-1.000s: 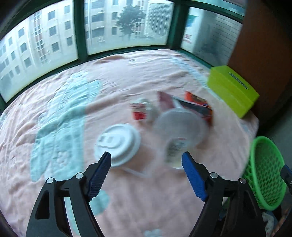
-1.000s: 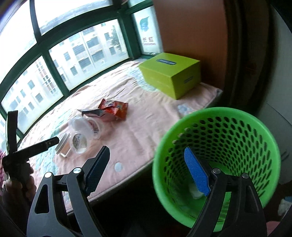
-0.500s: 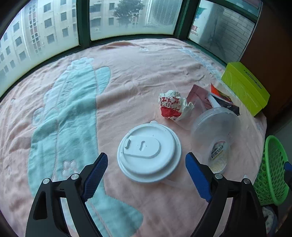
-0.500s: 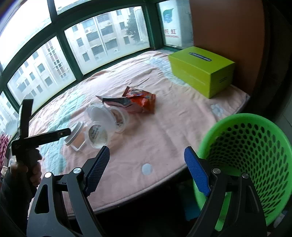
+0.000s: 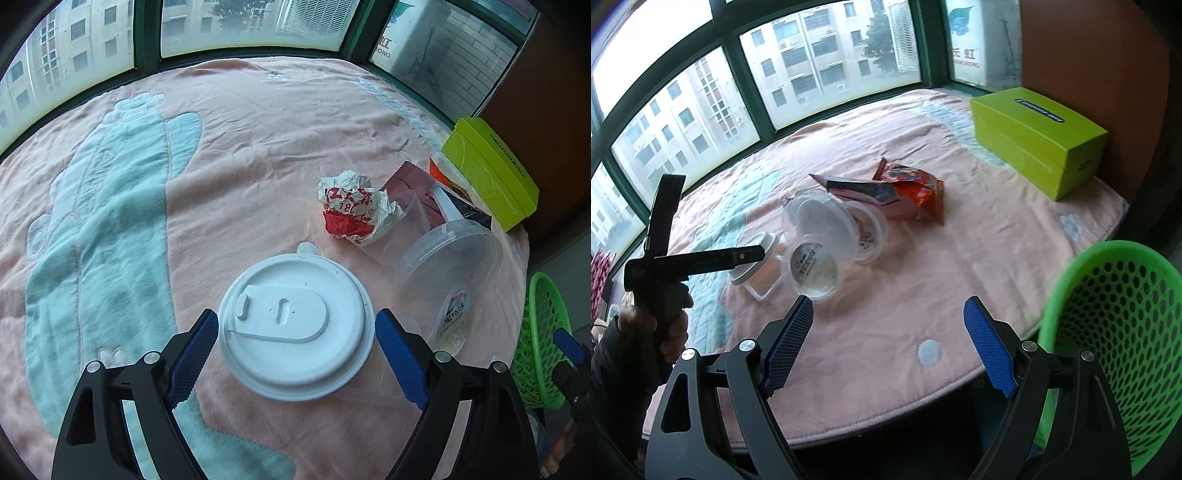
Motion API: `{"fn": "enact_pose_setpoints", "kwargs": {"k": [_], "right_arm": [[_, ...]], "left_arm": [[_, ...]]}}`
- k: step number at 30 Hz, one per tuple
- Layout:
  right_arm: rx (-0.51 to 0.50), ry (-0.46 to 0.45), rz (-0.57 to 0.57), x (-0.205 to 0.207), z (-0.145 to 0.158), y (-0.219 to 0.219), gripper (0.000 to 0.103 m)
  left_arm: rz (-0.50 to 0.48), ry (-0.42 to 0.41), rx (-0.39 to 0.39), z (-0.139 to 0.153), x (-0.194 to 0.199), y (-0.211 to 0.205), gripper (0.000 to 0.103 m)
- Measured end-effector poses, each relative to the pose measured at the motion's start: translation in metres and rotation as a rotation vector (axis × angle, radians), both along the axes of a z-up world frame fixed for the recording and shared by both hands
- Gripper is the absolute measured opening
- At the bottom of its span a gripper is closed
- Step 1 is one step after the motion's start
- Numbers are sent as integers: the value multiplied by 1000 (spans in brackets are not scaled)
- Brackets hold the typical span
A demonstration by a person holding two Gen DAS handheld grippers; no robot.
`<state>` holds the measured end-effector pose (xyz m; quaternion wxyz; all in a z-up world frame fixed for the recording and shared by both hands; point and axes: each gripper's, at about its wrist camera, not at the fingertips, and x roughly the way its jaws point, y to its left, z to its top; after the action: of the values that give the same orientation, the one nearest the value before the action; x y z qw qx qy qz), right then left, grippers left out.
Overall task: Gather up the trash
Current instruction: 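Move both tools back toward the white cup lid and food container, then grasp the white cup lid with the left tool while the right tool grasps the labeled food cup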
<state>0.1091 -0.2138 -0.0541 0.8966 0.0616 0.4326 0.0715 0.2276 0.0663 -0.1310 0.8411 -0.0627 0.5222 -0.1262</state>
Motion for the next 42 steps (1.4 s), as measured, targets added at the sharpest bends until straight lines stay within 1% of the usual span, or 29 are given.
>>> {"fn": "enact_pose_setpoints", "kwargs": {"k": [5, 6, 7, 9, 12, 15, 23, 27, 35, 36, 40, 42], "right_arm": [[-2, 9, 15, 6, -4, 7, 83], [-4, 10, 19, 7, -5, 9, 83], [-5, 12, 23, 8, -6, 11, 83], [-8, 16, 34, 10, -8, 15, 83], [-11, 22, 54, 14, -13, 22, 83], [-9, 32, 78, 21, -20, 30, 83], [-14, 60, 125, 39, -42, 53, 83], [-43, 67, 171, 46, -50, 66, 83], [-85, 76, 213, 63, -65, 80, 83], [-99, 79, 222, 65, -67, 82, 82], [-112, 80, 238, 70, -72, 89, 81], [-118, 79, 245, 71, -73, 91, 75]], "left_arm": [[2, 0, -22, -3, 4, 3, 82], [4, -2, -25, -2, 4, 4, 77], [9, -6, -29, -1, 4, 6, 76], [17, -9, -33, 0, 3, 9, 76], [30, -18, -18, 1, 0, 12, 76], [47, -27, -25, 5, -4, 18, 75], [86, -75, -47, 26, -16, 35, 75], [97, -90, -58, 34, -20, 40, 75], [99, -104, -74, 40, -26, 40, 75], [98, -105, -75, 41, -27, 40, 72], [98, -102, -79, 41, -28, 39, 73], [97, -102, -79, 41, -30, 39, 73]]}}
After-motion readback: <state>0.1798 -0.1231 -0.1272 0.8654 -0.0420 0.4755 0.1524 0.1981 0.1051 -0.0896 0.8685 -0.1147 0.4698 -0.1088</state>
